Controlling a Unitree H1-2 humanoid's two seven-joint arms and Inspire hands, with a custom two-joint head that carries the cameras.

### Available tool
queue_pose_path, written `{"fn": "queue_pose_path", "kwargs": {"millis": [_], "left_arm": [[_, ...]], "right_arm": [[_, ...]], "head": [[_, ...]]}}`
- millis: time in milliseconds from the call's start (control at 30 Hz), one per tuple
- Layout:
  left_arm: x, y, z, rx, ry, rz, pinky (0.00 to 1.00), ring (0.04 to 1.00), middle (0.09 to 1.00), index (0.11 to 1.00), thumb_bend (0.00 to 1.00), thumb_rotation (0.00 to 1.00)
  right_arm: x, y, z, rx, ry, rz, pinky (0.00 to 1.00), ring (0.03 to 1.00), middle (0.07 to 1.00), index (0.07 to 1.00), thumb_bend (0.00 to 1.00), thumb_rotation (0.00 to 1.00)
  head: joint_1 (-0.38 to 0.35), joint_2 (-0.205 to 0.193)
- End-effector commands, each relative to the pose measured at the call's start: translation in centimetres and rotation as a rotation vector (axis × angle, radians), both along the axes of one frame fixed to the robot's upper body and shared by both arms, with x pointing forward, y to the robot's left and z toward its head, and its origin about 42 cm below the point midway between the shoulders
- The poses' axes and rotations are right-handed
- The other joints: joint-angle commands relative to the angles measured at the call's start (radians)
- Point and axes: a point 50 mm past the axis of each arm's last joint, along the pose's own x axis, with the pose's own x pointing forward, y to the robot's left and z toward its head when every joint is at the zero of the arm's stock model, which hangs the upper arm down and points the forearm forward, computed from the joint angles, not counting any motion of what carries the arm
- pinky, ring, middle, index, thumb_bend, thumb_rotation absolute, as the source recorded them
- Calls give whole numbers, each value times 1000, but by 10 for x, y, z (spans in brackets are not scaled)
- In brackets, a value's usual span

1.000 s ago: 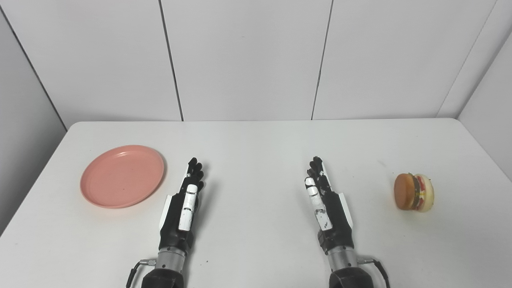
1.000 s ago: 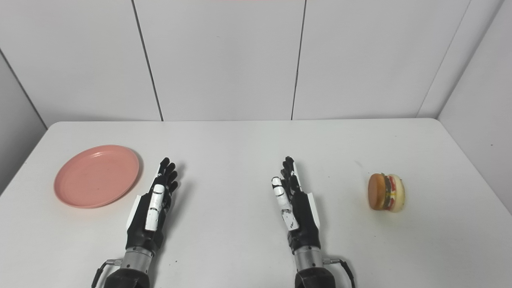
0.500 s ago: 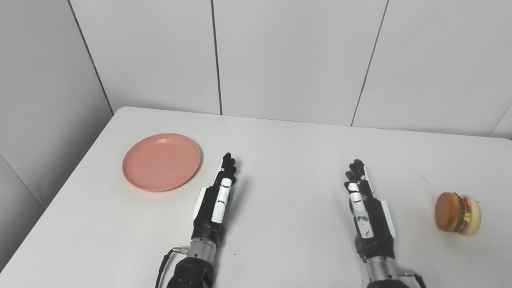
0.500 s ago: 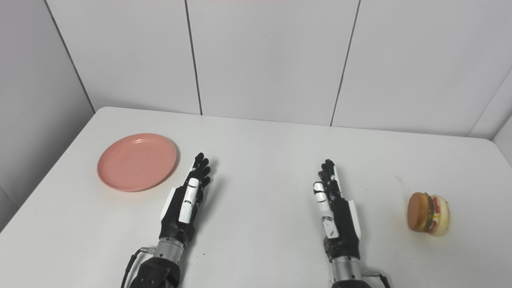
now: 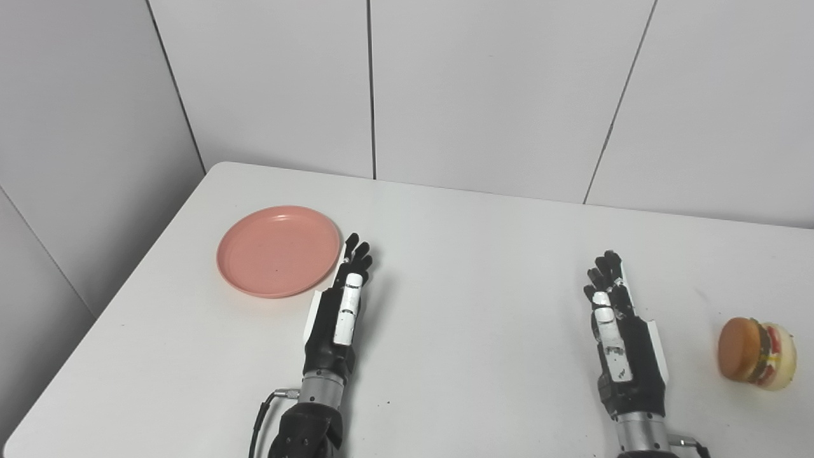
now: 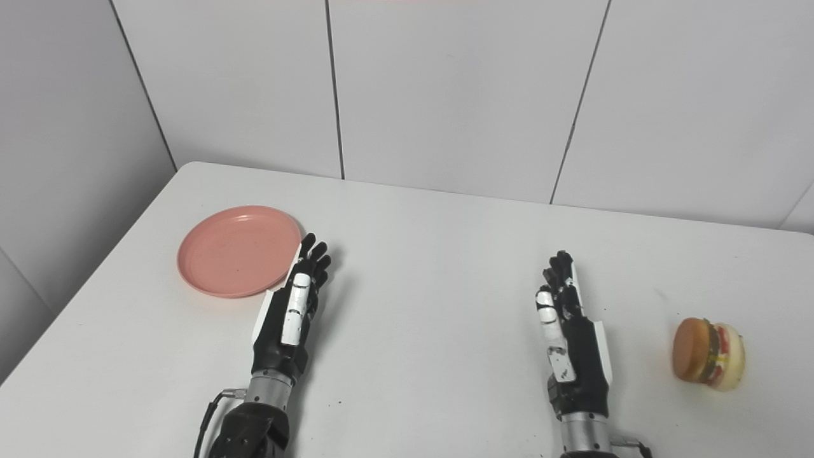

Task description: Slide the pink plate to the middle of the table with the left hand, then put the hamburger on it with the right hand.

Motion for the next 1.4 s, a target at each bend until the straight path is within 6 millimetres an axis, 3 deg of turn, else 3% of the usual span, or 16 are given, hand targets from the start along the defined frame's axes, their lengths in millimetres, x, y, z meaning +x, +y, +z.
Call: {"fn": "queue_pose_path", "kwargs": {"millis": [0, 333, 533, 933, 1133, 1367], "left_arm": [[2, 8, 22, 1, -66, 5, 1000, 968, 960, 962, 623, 1000], [9, 49, 41, 6, -141, 116, 885, 876, 872, 866, 623, 1000], [16, 72, 48, -7, -156, 140, 922, 879, 866, 868, 641, 1000], [36, 145, 39, 22, -180, 359, 888, 855, 831, 820, 657, 1000], [41, 166, 34, -10, -173, 460, 819, 807, 779, 760, 672, 1000], [48, 188, 31, -18, -145, 498, 833, 806, 782, 761, 650, 1000]], "right_arm": [[-19, -18, -41, -23, 114, -26, 1000, 1000, 1000, 1000, 544, 810], [-19, -17, -40, 0, 108, -24, 1000, 1000, 1000, 1000, 524, 788], [-19, -19, -39, 0, 101, -21, 1000, 1000, 1000, 1000, 508, 785], [-19, -19, -40, -2, 109, -10, 1000, 1000, 1000, 1000, 501, 788], [-20, -18, -40, 7, 110, -6, 1000, 1000, 1000, 1000, 496, 790], [-22, -19, -40, 0, 114, -4, 1000, 1000, 1000, 1000, 488, 788]], "head": [[-1, 2], [5, 1], [19, 0], [31, -12], [31, -16], [33, -18]]}}
